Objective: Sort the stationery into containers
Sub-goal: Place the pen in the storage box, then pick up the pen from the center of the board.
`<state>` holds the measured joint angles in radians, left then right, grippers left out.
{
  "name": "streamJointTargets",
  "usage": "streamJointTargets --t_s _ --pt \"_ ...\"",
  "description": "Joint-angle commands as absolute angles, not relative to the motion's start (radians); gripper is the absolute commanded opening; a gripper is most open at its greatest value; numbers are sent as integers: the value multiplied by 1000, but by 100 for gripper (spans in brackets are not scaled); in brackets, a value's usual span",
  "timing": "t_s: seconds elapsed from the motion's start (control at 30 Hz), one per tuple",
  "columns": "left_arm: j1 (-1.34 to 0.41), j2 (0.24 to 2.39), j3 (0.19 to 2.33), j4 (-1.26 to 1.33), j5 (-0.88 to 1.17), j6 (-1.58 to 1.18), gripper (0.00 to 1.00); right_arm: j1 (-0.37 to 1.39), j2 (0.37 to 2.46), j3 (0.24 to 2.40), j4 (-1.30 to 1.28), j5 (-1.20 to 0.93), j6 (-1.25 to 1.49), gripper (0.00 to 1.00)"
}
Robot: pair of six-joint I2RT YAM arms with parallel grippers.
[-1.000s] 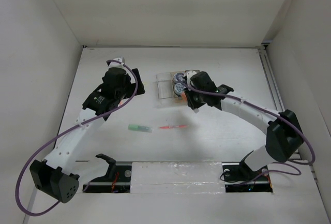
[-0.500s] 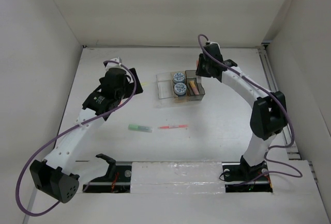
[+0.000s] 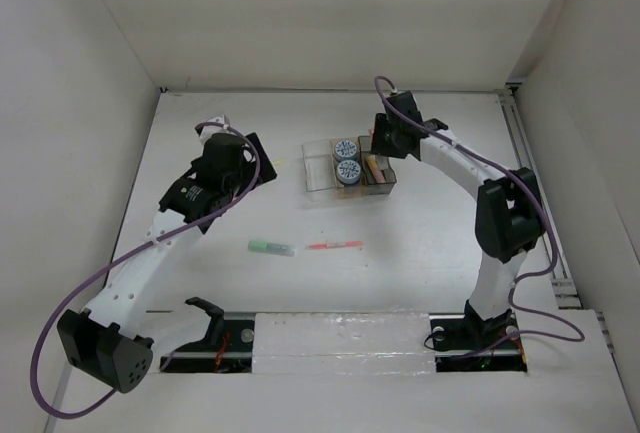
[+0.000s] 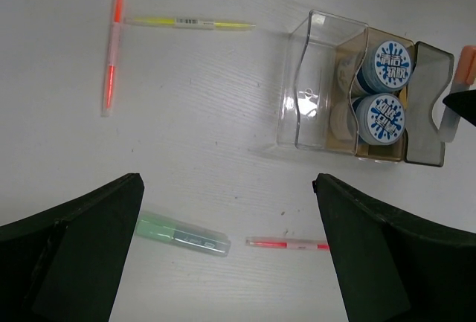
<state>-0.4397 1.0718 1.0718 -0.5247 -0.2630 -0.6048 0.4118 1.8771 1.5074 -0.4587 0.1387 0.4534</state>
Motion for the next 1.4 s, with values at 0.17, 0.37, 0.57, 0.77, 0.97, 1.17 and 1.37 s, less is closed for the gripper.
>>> streamJointTargets --t_s 0.17,0.37,0.57,0.77,0.97,1.17,1.37 --pt "-442 1031 1066 -580 -270 -695 100 443 1830 1511 -416 153 462 95" --pt "-442 1022 1066 -626 -336 -744 100 514 1726 1508 -404 143 422 100" --pt "-433 1035 1127 -681 -446 -744 100 625 1625 1429 -370 105 381 99" --pt "-162 1065 1210 -688 -390 -697 100 827 1585 1312 -276 -29 238 97" --pt "118 1086 1184 -637 -261 -640 100 1061 1667 1275 -190 -5 158 96" --pt "118 1040 1019 -499 -236 -666 100 1147 1821 1422 -239 106 147 95" --pt "118 1003 1000 -499 -215 -644 100 1180 1991 1564 -339 199 89 92"
